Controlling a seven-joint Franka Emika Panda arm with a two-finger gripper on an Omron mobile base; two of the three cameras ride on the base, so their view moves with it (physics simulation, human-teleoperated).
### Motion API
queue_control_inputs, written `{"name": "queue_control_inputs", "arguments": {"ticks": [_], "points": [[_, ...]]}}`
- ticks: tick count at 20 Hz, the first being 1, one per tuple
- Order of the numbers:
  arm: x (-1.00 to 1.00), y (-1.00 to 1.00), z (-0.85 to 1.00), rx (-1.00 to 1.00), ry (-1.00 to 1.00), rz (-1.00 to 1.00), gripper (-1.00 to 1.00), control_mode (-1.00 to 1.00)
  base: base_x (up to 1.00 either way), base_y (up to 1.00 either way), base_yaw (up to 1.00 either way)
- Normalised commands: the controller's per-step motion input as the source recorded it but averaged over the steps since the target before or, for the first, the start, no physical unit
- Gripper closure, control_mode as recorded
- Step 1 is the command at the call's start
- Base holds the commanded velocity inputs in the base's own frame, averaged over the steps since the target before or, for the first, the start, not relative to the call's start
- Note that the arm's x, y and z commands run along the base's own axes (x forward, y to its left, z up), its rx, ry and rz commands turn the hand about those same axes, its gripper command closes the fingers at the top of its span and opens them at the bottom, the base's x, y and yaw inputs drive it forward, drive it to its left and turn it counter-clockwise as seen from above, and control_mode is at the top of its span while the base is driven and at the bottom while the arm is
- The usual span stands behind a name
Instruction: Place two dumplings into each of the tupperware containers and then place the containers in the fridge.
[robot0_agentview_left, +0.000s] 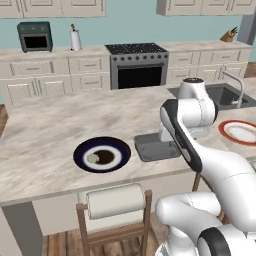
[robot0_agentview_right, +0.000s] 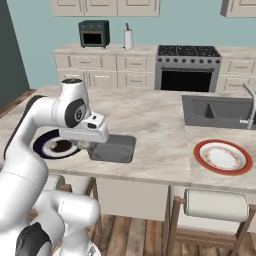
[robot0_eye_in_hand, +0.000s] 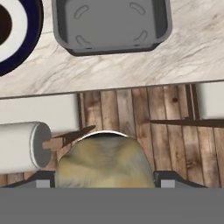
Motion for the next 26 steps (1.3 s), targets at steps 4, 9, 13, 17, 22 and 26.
{"name": "queue_control_inputs", "arguments": {"ticks": [4, 9, 13, 17, 22, 26], "points": [[0.0, 0.0, 0.0, 0.0, 0.0, 0.0, 1.0, 1.0, 0.21, 0.34, 0.0], [0.0, 0.0, 0.0, 0.0, 0.0, 0.0, 1.0, 1.0, 0.29, 0.5, 0.0], [0.19, 0.14, -0.03, -0.01, 0.01, 0.0, 1.0, -1.0, 0.32, 0.42, 0.0], [1.0, 0.22, -0.26, 0.0, 0.09, 0.0, 1.0, -1.0, 0.0, 0.0, 0.0], [0.94, -0.07, -0.29, 0.0, 0.13, 0.01, 1.0, -1.0, 0.0, 0.0, 0.0], [0.72, 0.1, -0.56, 0.0, 0.07, 0.0, 1.0, -1.0, 0.0, 0.0, 0.0]]}}
